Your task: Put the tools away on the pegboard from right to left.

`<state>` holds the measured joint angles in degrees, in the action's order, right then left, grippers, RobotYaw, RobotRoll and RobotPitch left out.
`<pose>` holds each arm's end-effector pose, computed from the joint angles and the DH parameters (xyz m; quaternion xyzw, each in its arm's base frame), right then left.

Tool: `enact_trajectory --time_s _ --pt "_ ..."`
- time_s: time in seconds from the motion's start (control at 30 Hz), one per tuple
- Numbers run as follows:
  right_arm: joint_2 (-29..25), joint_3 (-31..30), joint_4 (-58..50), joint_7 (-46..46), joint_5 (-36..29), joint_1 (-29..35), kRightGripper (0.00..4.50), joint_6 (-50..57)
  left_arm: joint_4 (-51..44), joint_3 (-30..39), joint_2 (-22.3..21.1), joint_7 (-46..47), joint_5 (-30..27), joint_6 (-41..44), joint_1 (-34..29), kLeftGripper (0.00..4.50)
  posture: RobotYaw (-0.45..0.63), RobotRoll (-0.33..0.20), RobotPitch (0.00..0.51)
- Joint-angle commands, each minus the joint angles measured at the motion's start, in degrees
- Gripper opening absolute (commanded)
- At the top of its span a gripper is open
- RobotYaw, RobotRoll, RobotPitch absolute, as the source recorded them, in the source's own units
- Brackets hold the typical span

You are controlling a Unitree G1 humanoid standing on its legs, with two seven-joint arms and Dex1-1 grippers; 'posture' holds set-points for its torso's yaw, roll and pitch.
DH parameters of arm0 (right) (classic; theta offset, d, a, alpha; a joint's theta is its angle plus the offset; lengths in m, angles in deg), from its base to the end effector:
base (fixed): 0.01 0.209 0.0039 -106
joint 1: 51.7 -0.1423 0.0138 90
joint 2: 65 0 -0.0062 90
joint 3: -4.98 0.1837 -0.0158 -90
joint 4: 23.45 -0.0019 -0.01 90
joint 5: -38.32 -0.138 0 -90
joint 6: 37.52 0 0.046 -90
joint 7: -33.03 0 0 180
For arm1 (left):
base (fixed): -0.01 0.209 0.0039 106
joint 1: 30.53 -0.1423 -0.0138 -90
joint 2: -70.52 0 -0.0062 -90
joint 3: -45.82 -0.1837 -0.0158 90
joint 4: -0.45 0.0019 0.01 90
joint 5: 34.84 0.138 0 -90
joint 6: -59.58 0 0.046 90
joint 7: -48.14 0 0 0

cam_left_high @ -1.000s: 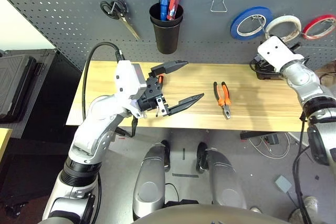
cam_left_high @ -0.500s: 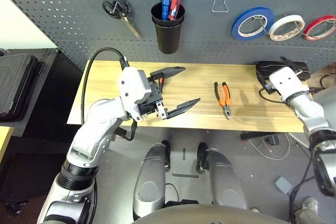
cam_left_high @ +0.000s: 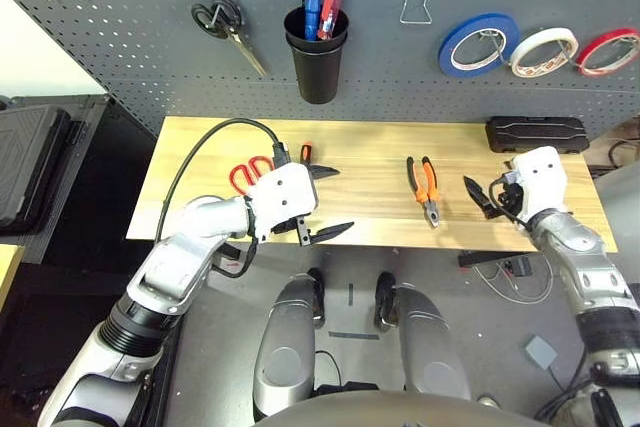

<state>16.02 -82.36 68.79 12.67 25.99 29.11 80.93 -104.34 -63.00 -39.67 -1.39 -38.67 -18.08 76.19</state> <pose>0.2312 -0.2362 0.0713 -0.0675 0.1929 0.1330 0.9698 0.2353 0.1703 0.1348 0.3112 0.0274 -0.5424 0.7799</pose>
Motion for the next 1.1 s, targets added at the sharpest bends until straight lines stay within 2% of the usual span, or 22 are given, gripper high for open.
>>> enact_trajectory --time_s 0.03,0.23,0.4,0.73,1.1 --pt "0.77 -1.16 -3.98 0.81 -1.19 -0.25 4.49 11.75 0.34 -1.65 -0.39 -1.29 2.02 -0.16 -0.20 4.50 0.18 0.000 0.290" --pt "5.63 0.72 -1.88 6.21 -1.85 -8.88 4.49 30.27 0.70 -2.23 -0.20 -1.74 3.50 0.45 0.21 4.50 0.18 0.000 0.307" --pt "8.31 1.75 4.72 8.38 -1.11 -15.78 4.49 37.47 0.58 -2.47 0.19 -1.96 3.91 0.74 0.52 4.50 0.19 0.000 0.313" --pt "10.50 1.04 21.09 11.77 2.61 -24.46 4.49 34.35 0.67 -2.87 1.03 -1.90 4.66 1.19 1.52 4.50 0.22 0.000 0.318" --pt "11.01 0.10 43.44 9.36 4.64 -32.28 4.49 24.51 -0.33 -2.83 1.19 -1.43 5.07 1.96 1.01 4.50 0.24 0.000 0.334"
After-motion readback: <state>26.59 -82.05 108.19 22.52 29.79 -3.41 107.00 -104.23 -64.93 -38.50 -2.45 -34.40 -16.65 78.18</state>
